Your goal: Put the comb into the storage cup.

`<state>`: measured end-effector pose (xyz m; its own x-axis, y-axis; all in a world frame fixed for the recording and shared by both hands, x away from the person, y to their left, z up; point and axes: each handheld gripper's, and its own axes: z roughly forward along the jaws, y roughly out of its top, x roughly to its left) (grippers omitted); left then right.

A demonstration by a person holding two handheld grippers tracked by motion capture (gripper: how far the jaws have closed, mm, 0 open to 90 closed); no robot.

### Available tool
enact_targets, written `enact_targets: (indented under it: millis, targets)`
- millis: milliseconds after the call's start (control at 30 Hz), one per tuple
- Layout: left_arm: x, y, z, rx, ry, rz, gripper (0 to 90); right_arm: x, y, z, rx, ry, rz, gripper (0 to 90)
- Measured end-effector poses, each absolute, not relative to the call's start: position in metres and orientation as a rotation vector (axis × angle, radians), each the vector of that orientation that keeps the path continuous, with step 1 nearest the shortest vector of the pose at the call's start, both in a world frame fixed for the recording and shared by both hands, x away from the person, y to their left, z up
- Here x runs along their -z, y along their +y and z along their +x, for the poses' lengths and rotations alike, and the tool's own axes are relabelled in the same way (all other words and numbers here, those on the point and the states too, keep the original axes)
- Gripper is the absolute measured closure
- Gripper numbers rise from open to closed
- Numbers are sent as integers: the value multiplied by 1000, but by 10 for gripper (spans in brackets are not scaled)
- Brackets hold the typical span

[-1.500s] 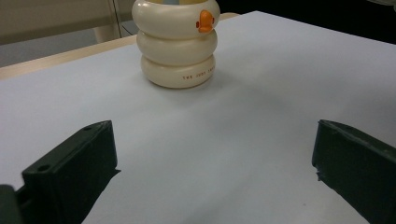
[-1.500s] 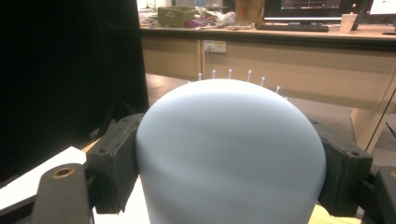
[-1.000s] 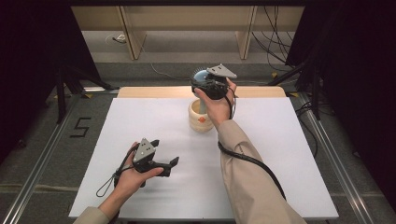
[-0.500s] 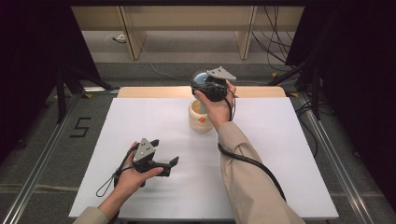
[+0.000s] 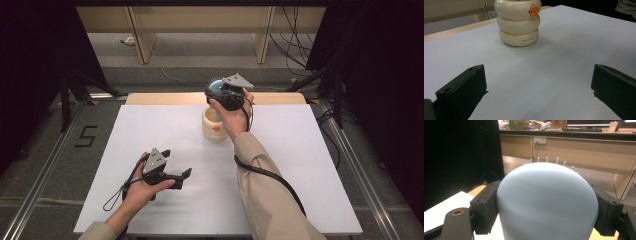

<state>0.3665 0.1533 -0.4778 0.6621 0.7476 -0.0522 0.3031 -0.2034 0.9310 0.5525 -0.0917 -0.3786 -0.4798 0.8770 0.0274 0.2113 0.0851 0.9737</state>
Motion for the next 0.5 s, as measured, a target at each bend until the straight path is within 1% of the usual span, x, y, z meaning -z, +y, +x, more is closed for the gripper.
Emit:
enact_targets:
  millis: [500]
  targets:
    - [478, 153, 366, -507, 842, 1788, 0, 382, -93, 543, -1434, 1754, 1052, 216]
